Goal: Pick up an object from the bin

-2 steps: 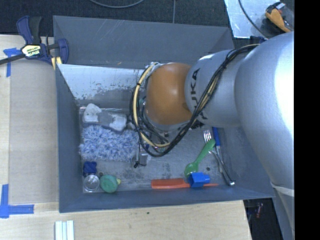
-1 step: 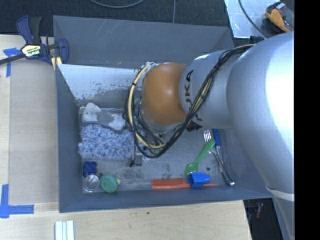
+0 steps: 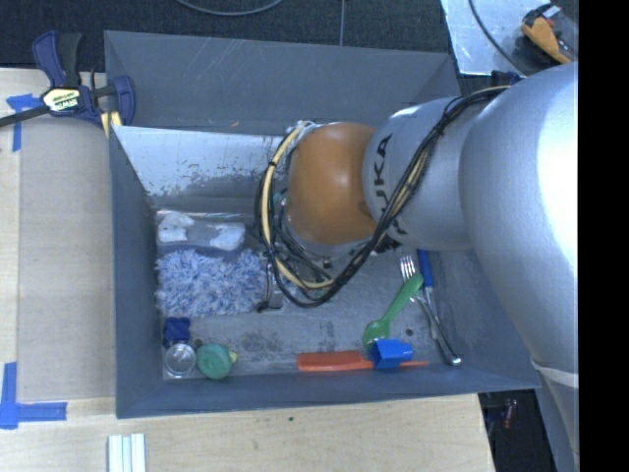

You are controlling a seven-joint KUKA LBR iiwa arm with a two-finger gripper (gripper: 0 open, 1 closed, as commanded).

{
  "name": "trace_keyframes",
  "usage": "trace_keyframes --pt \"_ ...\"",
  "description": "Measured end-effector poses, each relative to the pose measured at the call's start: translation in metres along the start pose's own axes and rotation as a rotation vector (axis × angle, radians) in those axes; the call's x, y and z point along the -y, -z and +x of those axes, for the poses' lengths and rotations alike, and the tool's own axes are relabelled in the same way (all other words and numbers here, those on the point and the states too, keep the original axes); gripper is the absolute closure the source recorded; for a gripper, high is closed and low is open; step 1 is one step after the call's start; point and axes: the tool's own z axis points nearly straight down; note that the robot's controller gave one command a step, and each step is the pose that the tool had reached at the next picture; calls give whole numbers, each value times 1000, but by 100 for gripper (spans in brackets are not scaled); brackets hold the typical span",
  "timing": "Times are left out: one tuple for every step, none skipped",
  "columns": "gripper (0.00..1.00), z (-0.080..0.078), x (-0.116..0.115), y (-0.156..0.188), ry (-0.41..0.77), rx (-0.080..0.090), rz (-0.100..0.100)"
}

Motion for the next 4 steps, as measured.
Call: trace_keyframes --pt "100 0 0 0 0 0 0" --pt "100 1 0 37 -1 -3 1" --pt "100 0 0 59 -2 1 0" --pt "100 -1 0 74 -2 2 0"
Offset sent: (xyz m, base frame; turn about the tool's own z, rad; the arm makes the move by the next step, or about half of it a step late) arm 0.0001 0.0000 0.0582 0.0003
